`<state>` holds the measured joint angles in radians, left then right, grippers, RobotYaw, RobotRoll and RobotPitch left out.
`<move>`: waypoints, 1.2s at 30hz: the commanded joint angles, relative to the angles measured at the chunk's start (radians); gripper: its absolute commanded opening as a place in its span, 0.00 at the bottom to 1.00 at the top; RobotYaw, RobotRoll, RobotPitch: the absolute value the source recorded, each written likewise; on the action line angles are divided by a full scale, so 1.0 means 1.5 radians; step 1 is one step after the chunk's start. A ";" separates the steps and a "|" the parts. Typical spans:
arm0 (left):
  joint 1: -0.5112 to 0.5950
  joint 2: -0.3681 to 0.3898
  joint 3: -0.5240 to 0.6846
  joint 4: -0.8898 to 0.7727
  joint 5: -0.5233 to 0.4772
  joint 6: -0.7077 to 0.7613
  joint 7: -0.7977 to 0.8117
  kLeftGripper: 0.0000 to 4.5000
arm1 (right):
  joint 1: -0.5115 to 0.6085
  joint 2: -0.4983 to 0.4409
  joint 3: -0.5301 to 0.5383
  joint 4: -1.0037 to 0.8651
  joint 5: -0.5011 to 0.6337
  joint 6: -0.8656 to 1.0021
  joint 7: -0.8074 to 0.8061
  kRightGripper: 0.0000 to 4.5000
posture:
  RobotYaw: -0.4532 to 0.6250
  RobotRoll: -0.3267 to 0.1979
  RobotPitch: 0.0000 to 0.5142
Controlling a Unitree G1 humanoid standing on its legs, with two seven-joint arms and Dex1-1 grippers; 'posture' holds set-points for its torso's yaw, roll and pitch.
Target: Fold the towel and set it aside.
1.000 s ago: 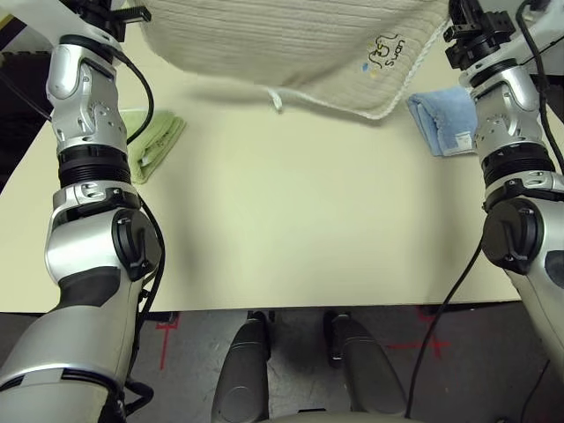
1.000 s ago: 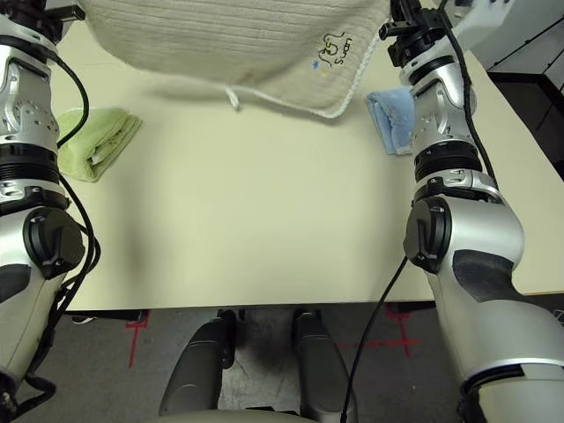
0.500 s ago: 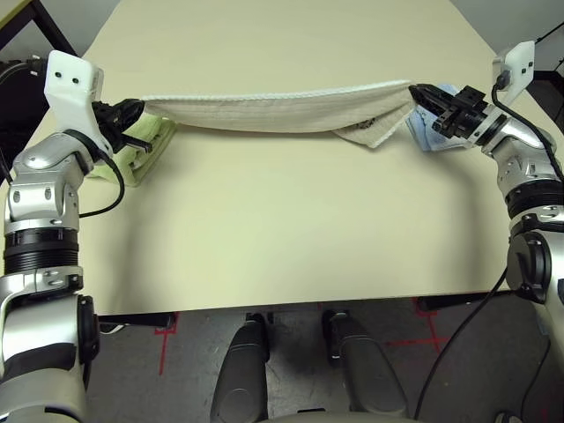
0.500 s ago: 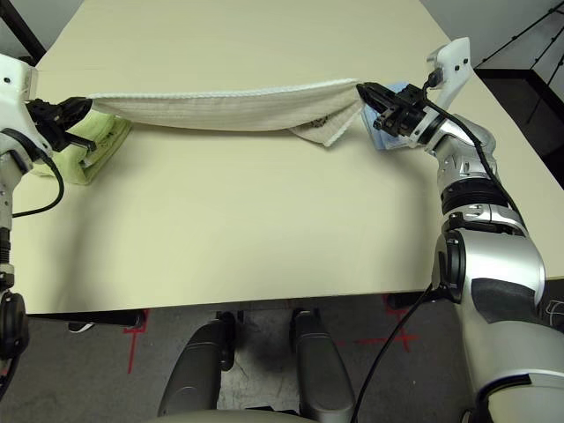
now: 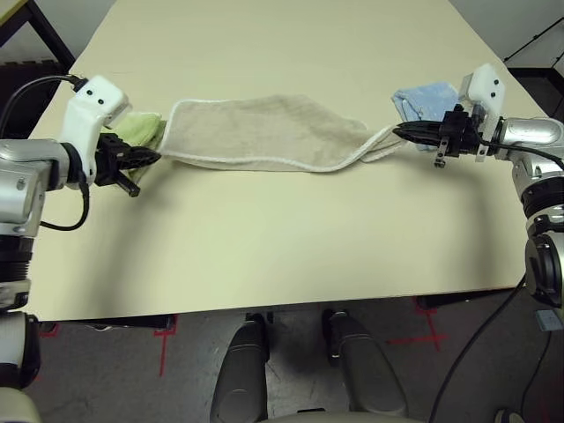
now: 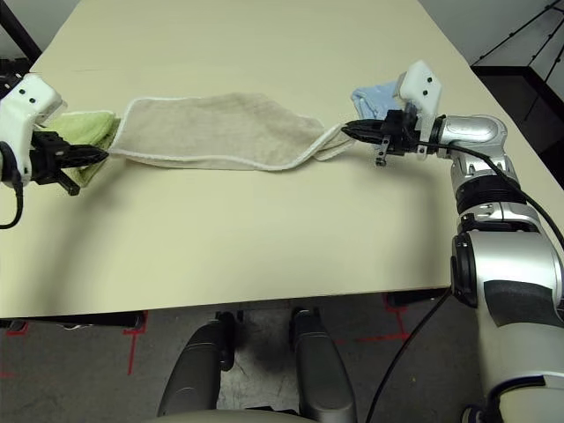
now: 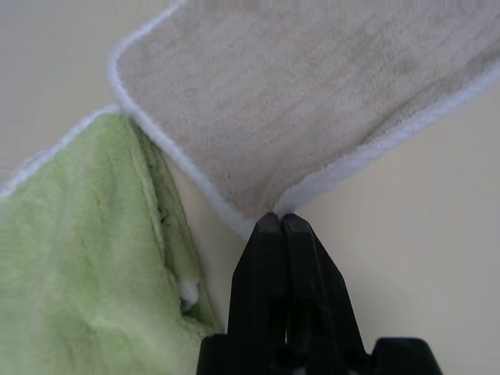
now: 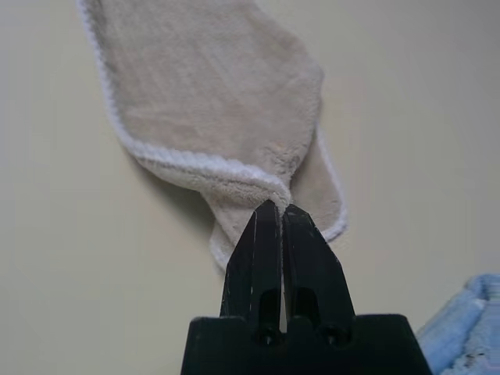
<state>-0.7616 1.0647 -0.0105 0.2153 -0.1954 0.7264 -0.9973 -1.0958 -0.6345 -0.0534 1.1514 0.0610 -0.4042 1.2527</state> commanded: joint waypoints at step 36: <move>-0.003 -0.015 0.032 -0.024 -0.088 0.022 -0.030 0.01 | -0.048 0.001 -0.057 0.032 0.047 0.110 0.054 0.00 | 0.44 0.62 0.41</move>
<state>-0.7777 1.0181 0.0705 0.2004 -0.3182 0.7124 -0.9971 -1.1876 -0.6022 -0.1577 1.2035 0.1566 -0.2490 1.2980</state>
